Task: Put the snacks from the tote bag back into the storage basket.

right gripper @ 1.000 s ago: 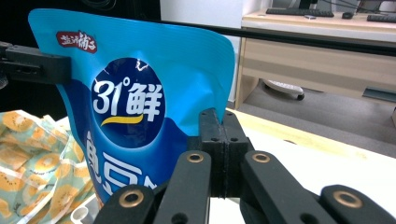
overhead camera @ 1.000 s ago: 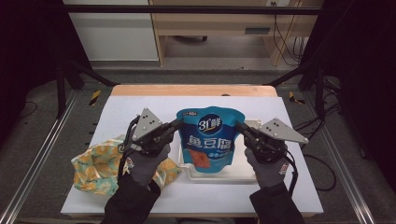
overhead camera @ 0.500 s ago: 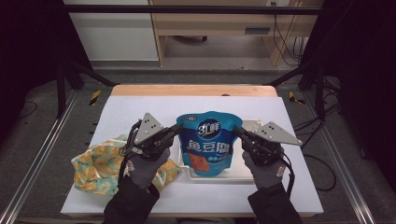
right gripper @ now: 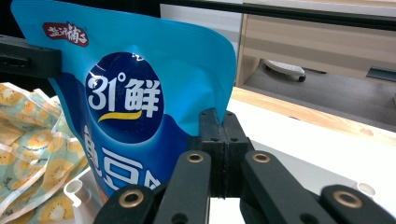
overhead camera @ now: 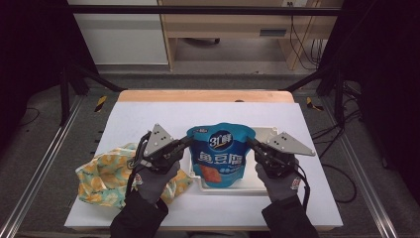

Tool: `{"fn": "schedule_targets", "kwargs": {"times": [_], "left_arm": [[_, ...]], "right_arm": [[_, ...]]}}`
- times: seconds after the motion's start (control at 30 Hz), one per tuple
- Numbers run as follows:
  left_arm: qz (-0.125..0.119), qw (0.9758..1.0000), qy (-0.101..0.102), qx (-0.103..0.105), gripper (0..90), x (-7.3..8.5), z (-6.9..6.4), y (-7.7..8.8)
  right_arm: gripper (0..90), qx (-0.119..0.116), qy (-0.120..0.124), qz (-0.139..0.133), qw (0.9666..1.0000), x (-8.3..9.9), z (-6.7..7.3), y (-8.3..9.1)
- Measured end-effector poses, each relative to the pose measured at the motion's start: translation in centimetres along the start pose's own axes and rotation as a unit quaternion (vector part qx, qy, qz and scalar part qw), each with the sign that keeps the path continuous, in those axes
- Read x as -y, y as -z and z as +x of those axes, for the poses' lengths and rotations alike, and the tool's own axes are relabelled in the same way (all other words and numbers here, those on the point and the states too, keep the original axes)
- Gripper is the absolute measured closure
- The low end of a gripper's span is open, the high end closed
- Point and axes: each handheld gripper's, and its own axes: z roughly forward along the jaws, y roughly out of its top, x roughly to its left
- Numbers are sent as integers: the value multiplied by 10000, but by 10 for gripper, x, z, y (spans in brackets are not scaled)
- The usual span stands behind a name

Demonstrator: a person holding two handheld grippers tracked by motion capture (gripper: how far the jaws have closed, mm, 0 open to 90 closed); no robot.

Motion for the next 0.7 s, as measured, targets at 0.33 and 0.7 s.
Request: {"fn": "schedule_targets", "kwargs": {"times": [0.33,0.7], "left_arm": [[-60,10000,15,43,878,2,1,0],[-47,9999,-73,56,704,2,6,11]], "right_arm": [[880,5,18,-27,10000,2,0,1],[655,15,67,-127,9999,5,-1,2]]}}
